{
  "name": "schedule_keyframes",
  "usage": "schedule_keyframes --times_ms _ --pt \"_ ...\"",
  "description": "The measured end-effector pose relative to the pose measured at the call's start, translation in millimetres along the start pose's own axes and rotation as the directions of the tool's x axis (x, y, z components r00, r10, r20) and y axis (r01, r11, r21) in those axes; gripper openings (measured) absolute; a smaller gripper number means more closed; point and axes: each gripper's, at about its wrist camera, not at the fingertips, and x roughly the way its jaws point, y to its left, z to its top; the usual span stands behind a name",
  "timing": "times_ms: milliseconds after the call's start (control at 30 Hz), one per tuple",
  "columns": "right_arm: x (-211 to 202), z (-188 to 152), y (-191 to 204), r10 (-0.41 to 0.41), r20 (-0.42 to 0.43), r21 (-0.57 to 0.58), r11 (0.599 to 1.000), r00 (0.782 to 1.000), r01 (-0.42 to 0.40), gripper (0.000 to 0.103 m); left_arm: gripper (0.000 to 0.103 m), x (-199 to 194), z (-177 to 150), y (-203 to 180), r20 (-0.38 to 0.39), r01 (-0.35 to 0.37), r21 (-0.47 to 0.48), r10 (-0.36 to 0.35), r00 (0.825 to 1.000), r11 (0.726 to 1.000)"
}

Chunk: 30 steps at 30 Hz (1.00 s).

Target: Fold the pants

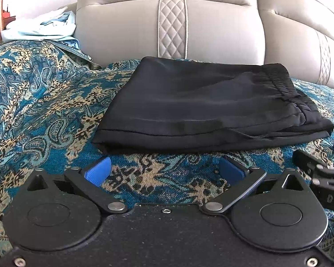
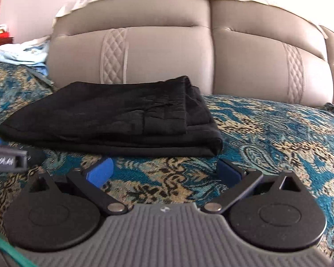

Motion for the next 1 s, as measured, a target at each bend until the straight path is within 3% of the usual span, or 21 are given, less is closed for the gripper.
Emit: schedule_keyframes --times_ms 1000 --pt "0.9 -2.0 2.9 0.000 0.003 -0.020 1.000 1.000 0.000 0.103 0.103 -3.6 -7.4 -0.8 0.044 0.011 0.008 -0.011 0.999 1.000"
